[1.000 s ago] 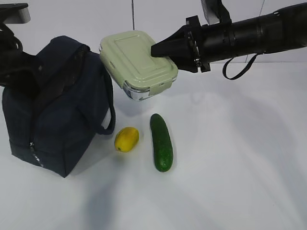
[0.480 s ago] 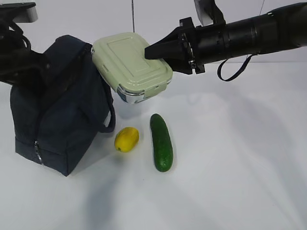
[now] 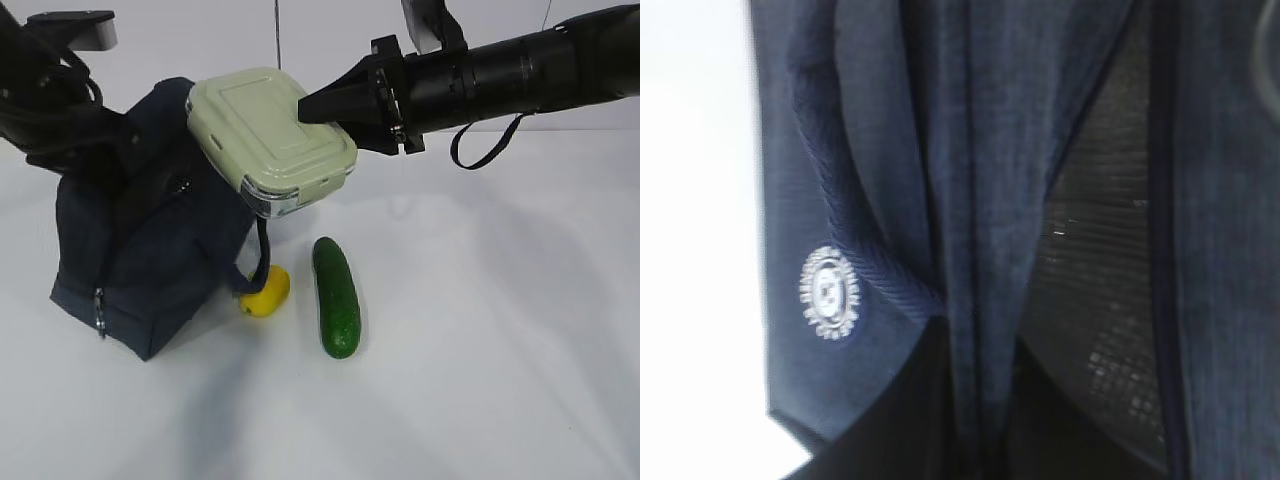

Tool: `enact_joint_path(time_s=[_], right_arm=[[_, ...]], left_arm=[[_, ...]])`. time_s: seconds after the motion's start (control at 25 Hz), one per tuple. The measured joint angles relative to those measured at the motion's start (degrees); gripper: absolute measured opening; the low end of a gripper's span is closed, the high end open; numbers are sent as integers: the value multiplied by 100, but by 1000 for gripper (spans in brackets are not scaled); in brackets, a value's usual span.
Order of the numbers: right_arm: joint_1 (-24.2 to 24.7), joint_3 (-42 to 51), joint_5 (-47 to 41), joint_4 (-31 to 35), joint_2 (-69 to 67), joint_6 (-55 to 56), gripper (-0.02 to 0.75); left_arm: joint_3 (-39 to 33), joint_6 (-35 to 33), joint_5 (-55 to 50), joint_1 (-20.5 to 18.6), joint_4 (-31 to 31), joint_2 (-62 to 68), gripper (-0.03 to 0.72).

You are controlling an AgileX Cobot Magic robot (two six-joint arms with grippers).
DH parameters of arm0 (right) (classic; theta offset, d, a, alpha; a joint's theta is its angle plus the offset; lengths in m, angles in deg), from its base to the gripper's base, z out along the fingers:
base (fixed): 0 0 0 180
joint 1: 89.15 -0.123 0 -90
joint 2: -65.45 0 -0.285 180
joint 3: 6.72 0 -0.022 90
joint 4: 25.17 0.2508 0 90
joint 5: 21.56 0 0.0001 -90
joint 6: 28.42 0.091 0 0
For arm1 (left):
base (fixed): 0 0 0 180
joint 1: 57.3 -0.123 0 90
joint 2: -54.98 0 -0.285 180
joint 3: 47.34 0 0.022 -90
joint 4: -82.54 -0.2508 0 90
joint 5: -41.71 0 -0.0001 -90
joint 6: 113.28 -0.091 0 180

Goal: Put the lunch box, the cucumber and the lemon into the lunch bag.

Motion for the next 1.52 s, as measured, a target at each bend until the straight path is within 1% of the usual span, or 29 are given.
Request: enact_joint_path(time_s=[0.24, 0.36, 0.72, 1.04, 1.52], right_arm=[[0, 0, 0, 0, 0, 0, 354], [0, 0, 0, 0, 0, 0, 354], [0, 0, -2, -110, -248, 4, 354], [-103, -38, -13, -87, -597, 4, 351], [-399, -794, -13, 292, -1228, -19, 351]], left_arm=[[314, 12, -58, 21, 75, 12, 20], [312, 12, -70, 33, 180, 22, 20], [312, 32, -70, 303, 213, 22, 20], [312, 32, -92, 351, 247, 22, 20], [312, 32, -250, 351, 238, 22, 20]])
